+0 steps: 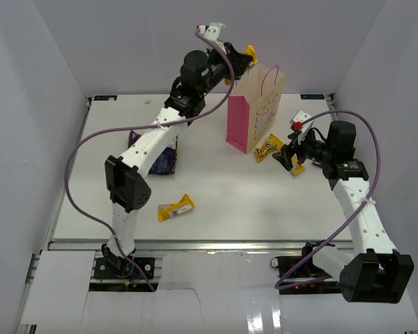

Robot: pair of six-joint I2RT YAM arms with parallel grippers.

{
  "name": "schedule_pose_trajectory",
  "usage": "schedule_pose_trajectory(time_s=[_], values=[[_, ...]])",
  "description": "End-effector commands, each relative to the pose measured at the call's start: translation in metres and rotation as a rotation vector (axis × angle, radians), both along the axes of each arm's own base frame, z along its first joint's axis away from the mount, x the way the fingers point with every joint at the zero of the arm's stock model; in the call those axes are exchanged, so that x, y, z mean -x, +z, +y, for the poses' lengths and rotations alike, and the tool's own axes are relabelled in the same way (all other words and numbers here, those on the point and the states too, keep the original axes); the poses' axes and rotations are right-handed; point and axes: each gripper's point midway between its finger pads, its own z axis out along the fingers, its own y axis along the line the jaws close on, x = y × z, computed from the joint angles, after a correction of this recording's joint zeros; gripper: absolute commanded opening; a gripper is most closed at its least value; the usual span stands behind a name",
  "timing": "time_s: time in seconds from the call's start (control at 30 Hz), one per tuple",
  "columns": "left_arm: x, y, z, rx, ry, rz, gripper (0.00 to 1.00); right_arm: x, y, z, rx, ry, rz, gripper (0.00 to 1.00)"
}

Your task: Place the snacks into the paper bag

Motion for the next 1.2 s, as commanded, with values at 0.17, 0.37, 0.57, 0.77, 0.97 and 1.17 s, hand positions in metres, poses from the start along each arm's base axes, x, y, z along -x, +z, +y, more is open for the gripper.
schedule_pose_trajectory(time_s=[0.17, 0.37, 0.57, 0.77, 0.97, 1.17], values=[[-0.042, -0.020, -0.035, 0.187, -0.031, 0.005, 0.01, 0.011, 0.003, 0.000, -0.038, -0.026, 0.002, 0.90], [-0.050, -0.037, -0.040, 0.199, -0.023, 0.024, 0.02, 0.017, -0.015, -0.005, -0.060, -0.041, 0.052, 0.90], [-0.045, -0.029, -0.040, 0.235, -0.039, 0.029, 0.04, 0.018, -0.029, -0.008, -0.052, -0.066, 0.082, 0.90], [-0.036, 0.005, -0.038, 0.347, -0.050, -0.011, 0.04, 0.021, -0.035, -0.008, -0.062, -0.068, 0.103, 0.89], [-0.030, 0.016, -0.042, 0.438, -0.085, 0.001, 0.05, 0.020, -0.037, -0.009, -0.058, -0.075, 0.103, 0.89], [-0.049, -0.016, -0.048, 0.390, 0.022, -0.004, 0.09, 0.016, -0.034, -0.011, -0.062, -0.101, 0.094, 0.89]])
